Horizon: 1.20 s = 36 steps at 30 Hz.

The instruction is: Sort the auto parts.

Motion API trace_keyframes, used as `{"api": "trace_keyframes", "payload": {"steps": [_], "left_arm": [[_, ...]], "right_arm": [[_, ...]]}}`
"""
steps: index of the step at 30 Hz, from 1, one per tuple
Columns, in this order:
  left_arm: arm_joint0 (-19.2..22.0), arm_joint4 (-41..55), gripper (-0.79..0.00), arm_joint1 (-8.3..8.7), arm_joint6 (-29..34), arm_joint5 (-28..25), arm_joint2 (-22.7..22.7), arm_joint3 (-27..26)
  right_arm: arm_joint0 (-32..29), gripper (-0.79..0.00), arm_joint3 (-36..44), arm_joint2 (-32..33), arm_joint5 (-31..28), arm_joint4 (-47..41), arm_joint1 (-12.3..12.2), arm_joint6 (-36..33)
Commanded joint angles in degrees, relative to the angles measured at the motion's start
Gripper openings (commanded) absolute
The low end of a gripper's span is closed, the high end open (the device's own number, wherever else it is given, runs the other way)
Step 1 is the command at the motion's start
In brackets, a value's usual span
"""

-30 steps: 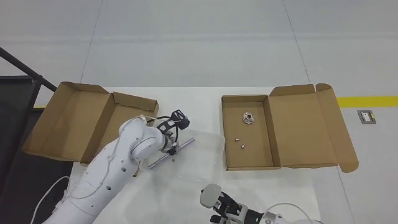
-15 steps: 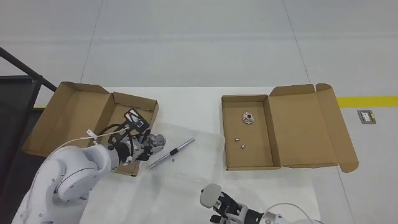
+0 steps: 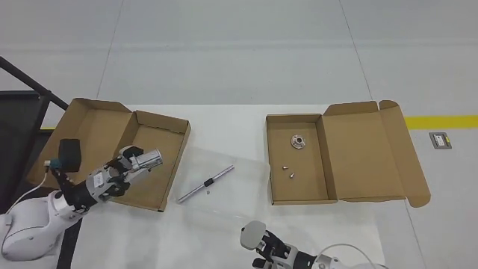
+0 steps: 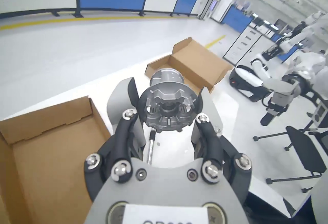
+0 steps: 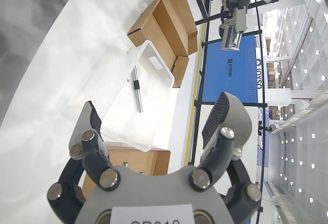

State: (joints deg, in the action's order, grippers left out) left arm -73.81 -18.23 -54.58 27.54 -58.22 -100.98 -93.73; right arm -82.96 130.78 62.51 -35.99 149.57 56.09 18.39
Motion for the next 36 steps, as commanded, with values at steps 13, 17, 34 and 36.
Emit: {"api": "trace_keyframes", "payload": {"steps": [13,17,34,36], "left_arm": [[13.0,-13.4,-0.785,1.48,7.1,9.1,4.2,15.8],[13.0,-13.4,-0.785,1.48,7.1,9.1,4.2,15.8],[22.4,-27.8,-0.785,0.17,9.2,27.6,15.1,22.9],[25.6,-29.5,-0.785,-0.28,11.1,28.2,18.4,25.9]], "right_arm": [[0.0,0.000,0.0,0.0,0.0,0.0,0.0,0.0],[0.0,0.000,0.0,0.0,0.0,0.0,0.0,0.0],[0.0,0.000,0.0,0.0,0.0,0.0,0.0,0.0],[0.0,0.000,0.0,0.0,0.0,0.0,0.0,0.0]]}}
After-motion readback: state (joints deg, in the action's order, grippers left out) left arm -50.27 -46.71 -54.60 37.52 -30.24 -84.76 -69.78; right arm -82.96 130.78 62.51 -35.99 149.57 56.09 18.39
